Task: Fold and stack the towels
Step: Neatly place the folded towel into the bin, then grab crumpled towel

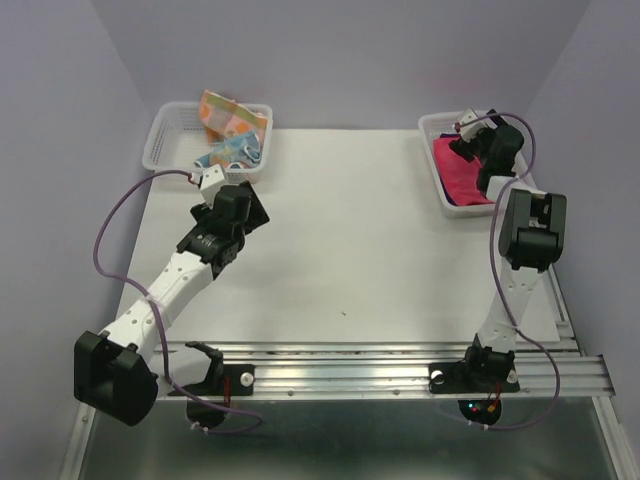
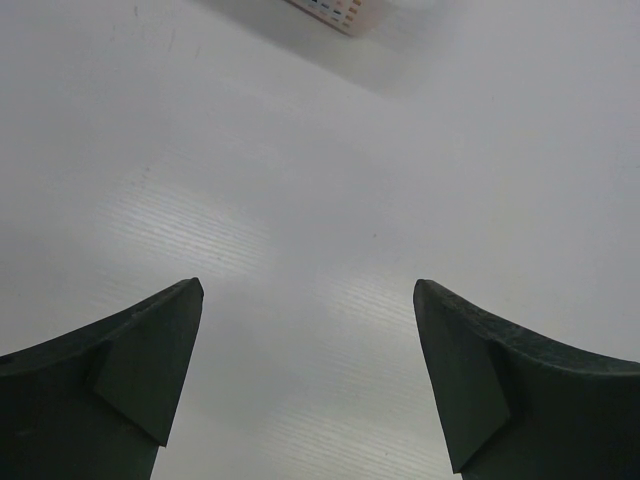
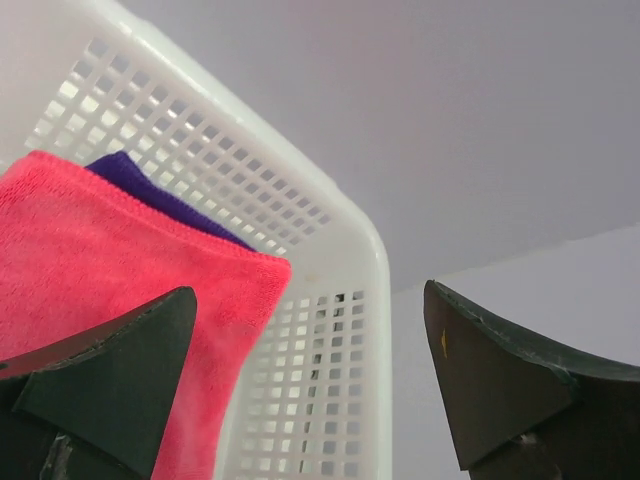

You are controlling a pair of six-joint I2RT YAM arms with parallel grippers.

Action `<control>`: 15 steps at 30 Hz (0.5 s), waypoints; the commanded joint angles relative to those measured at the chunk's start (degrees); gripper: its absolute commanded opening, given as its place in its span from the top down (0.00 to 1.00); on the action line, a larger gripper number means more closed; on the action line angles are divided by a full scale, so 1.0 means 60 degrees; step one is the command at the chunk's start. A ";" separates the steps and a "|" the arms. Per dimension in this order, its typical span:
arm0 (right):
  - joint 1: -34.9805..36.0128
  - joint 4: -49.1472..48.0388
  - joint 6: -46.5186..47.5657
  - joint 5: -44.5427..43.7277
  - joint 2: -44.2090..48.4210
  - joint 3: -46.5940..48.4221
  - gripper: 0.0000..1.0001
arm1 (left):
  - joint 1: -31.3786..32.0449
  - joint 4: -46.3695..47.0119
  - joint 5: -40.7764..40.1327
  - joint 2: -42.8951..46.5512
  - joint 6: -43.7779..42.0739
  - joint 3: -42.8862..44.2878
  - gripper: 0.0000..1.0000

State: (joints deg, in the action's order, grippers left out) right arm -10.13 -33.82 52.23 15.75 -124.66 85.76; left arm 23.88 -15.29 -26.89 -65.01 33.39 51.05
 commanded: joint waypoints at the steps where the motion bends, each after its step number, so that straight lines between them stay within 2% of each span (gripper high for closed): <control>1: 0.0179 -0.0983 -0.0062 -0.0471 -0.0097 0.0620 0.00 | -0.0069 0.0248 0.0044 0.0127 -0.0218 0.0530 0.01; 5: 0.0253 -0.1423 -0.0047 -0.0866 0.0093 0.0400 0.00 | -0.0069 0.0263 0.0073 0.0317 -0.0232 0.0472 0.01; 8: 0.0297 -0.1380 -0.0646 -0.1276 0.0414 0.0327 0.00 | -0.0069 0.0219 0.0059 0.0493 -0.0276 0.0501 0.01; 12: 0.0341 -0.1146 -0.2108 -0.1380 0.1351 -0.0170 0.00 | -0.0316 0.0233 -0.0102 0.0669 -0.0145 0.0691 0.01; 15: 0.0399 -0.0722 -0.3206 -0.0840 0.2522 -0.0873 0.00 | -0.0697 0.0306 0.0204 0.0582 -0.0115 0.0895 0.01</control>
State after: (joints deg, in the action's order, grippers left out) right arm -8.34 -36.27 43.48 9.39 -120.70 83.74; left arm 22.13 -15.16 -25.82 -62.70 32.93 52.66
